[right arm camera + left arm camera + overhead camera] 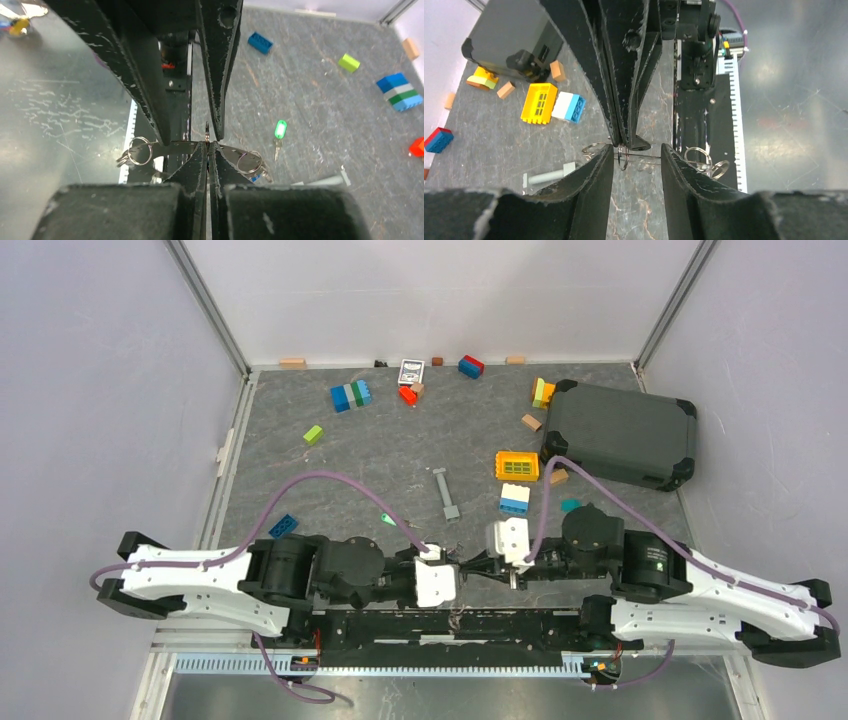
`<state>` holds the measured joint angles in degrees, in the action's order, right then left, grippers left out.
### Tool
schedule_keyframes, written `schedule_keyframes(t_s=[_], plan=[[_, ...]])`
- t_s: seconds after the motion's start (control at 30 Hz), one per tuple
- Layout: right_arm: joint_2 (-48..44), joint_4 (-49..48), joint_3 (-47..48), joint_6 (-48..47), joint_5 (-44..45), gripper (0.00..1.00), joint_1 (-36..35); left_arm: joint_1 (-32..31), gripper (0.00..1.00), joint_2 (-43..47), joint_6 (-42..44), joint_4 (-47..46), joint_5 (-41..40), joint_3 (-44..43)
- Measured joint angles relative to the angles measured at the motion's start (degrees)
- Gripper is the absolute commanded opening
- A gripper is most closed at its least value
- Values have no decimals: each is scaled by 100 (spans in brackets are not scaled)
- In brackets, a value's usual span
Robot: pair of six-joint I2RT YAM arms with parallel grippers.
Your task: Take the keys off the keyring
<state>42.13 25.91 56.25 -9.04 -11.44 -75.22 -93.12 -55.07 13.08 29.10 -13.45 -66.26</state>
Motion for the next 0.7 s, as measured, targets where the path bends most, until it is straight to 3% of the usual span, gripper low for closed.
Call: schedule_keyframes(t_s=[0.23, 0.7], plan=[[219, 476, 55, -17, 81, 0, 0, 0, 45, -50, 35, 166, -7, 0], [55, 444, 52, -26, -162, 0, 0, 0, 41, 4, 103, 83, -151, 164]])
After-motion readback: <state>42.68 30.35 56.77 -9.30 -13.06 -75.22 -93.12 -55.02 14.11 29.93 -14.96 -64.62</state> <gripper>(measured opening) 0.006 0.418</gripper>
